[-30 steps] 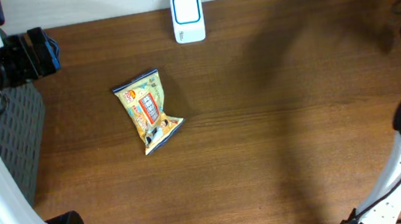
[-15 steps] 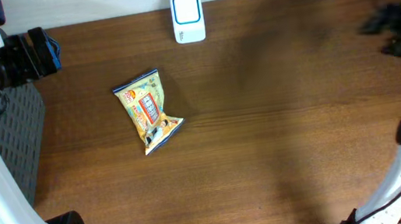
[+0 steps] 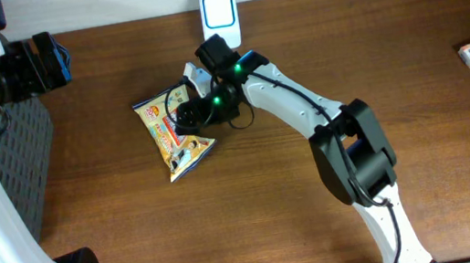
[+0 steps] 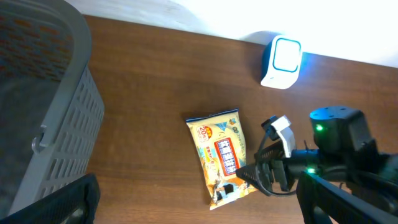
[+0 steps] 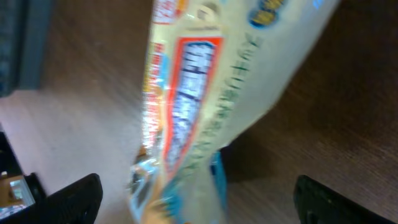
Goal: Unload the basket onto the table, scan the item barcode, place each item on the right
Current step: 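Grasp the yellow snack bag and lift it toward the scanner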
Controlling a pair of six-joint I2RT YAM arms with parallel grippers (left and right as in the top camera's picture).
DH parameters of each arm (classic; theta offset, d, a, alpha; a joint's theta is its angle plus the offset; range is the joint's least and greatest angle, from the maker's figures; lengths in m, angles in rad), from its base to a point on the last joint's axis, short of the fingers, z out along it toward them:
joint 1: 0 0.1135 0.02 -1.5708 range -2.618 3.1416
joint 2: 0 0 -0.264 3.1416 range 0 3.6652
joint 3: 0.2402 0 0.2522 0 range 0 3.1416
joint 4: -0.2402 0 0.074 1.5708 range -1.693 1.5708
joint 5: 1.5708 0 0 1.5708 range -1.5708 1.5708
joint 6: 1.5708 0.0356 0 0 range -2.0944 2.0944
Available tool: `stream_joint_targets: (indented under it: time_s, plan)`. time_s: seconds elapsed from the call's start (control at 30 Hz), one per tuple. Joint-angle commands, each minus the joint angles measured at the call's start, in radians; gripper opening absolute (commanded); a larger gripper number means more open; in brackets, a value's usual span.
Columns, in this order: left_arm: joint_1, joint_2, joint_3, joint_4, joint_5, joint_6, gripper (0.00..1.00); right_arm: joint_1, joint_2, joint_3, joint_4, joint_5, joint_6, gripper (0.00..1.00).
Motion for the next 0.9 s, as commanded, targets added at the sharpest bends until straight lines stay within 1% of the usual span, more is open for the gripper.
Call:
stream_joint_targets:
  time_s: [0.0, 0.03, 0.07, 0.1, 0.13, 0.17, 0.2, 0.23, 0.27, 0.33, 0.47, 0.53, 0.6, 0.7, 0.77, 0.8, 0.87]
  plan:
    - [0.002, -0.004, 0.004, 0.001, 0.007, 0.012, 0.99, 0.027, 0.057, -0.005, -0.008, -0.008, 0.044, 0.35]
    - [0.002, -0.004, 0.004, 0.002, 0.007, 0.012, 0.99, 0.027, 0.056, -0.005, -0.011, -0.006, 0.044, 0.1]
    - [0.002, -0.004, 0.004, 0.002, 0.007, 0.012, 0.99, 0.019, 0.034, -0.001, -0.026, -0.002, 0.044, 0.04]
    - [0.002, -0.004, 0.004, 0.001, 0.007, 0.012, 0.99, 0.007, 0.019, 0.008, -0.042, 0.004, 0.044, 0.04]
    - [0.002, -0.004, 0.004, 0.002, 0.007, 0.012, 0.99, -0.011, -0.005, 0.04, -0.1, 0.068, 0.044, 0.04]
    - [0.002, -0.004, 0.004, 0.002, 0.007, 0.012, 0.99, -0.027, -0.04, 0.066, -0.164, 0.178, 0.045, 0.04]
    - [0.002, -0.004, 0.004, 0.002, 0.007, 0.012, 0.99, -0.04, -0.083, 0.083, -0.235, 0.319, 0.045, 0.04]
    - [0.002, -0.004, 0.004, 0.001, 0.007, 0.012, 0.99, -0.051, -0.137, 0.088, -0.307, 0.503, 0.089, 0.04]
    - [0.002, -0.004, 0.004, 0.001, 0.007, 0.012, 0.99, -0.054, -0.162, 0.088, -0.344, 0.606, 0.107, 0.04]
    - [0.002, -0.004, 0.004, 0.001, 0.007, 0.012, 0.99, -0.055, -0.217, 0.088, -0.472, 0.881, 0.13, 0.04]
    - [0.002, -0.004, 0.004, 0.002, 0.007, 0.012, 0.99, -0.051, -0.222, 0.086, -0.713, 1.292, 0.356, 0.04]
    - [0.002, -0.004, 0.004, 0.002, 0.007, 0.012, 0.99, -0.056, -0.221, 0.055, -0.713, 1.298, 0.359, 0.04]
    - [0.002, -0.004, 0.004, 0.002, 0.007, 0.012, 0.99, -0.078, -0.22, -0.045, -0.629, 1.329, 0.358, 0.04]
    - [0.002, -0.004, 0.004, 0.002, 0.007, 0.012, 0.99, -0.075, -0.22, -0.172, -0.513, 1.234, 0.357, 0.04]
    - [0.002, -0.004, 0.004, 0.001, 0.007, 0.012, 0.99, -0.013, -0.22, -0.187, -0.45, 1.206, 0.357, 0.04]
    - [0.002, -0.004, 0.004, 0.002, 0.007, 0.012, 0.99, 0.043, -0.22, -0.187, -0.394, 1.135, 0.357, 0.04]
    - [0.002, -0.004, 0.004, 0.002, 0.007, 0.012, 0.99, 0.132, -0.22, -0.187, -0.323, 1.111, 0.347, 0.04]
